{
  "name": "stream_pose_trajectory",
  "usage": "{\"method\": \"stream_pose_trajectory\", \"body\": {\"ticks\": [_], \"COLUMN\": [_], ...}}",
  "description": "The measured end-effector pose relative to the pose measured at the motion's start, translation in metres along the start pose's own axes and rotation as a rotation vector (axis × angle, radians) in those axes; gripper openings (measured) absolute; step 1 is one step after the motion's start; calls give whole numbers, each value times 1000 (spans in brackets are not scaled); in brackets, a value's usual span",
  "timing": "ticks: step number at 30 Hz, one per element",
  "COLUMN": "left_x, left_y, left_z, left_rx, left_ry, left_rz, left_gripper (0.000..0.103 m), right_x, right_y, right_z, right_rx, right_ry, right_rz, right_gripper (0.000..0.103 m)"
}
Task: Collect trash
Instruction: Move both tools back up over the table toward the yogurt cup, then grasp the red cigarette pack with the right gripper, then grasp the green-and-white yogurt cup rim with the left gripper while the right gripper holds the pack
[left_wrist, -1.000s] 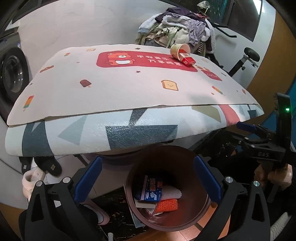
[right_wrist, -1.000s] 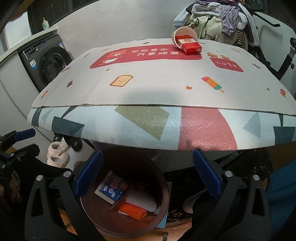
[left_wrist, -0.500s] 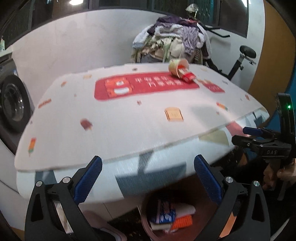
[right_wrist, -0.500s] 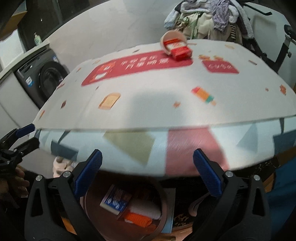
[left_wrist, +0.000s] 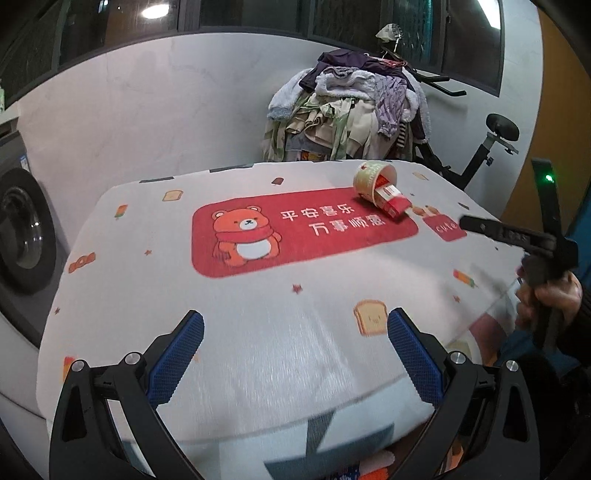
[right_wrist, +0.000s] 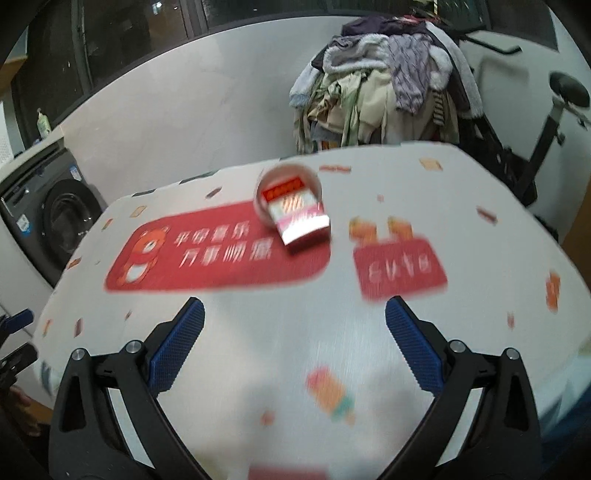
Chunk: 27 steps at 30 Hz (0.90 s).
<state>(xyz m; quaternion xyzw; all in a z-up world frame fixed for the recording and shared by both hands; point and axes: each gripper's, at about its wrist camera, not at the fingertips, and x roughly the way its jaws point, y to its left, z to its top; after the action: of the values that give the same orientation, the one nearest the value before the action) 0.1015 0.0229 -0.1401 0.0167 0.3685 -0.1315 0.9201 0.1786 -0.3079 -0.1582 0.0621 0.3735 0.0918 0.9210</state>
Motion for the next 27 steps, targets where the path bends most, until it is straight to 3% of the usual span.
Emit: {"method": "stream_pose_trajectory", "body": {"ticks": [8,13,18,20,27], "left_x": [42,68,83,86,88], "left_y": [9,10,10,8,3], "left_z": [23,32,40,42,45], "left_rx": [-30,-7,-19,-15,-12], "left_ry": [25,45,51,54,61], "left_rz": [-28,-29,-56,-65,-87], "left_gripper": [97,97,97,97,97], "right_x": [82,121,153,160,132], "right_y": [-1,-8,0,1,5], "right_z": [51,69,77,76,60], "right_rx": [-179,-124,-177,-191,-221], "right_ry": [74,147,206,235,237], "right_rz": [-47,-9,-26,-24,65], "right_gripper": [87,79,73,62,60]}}
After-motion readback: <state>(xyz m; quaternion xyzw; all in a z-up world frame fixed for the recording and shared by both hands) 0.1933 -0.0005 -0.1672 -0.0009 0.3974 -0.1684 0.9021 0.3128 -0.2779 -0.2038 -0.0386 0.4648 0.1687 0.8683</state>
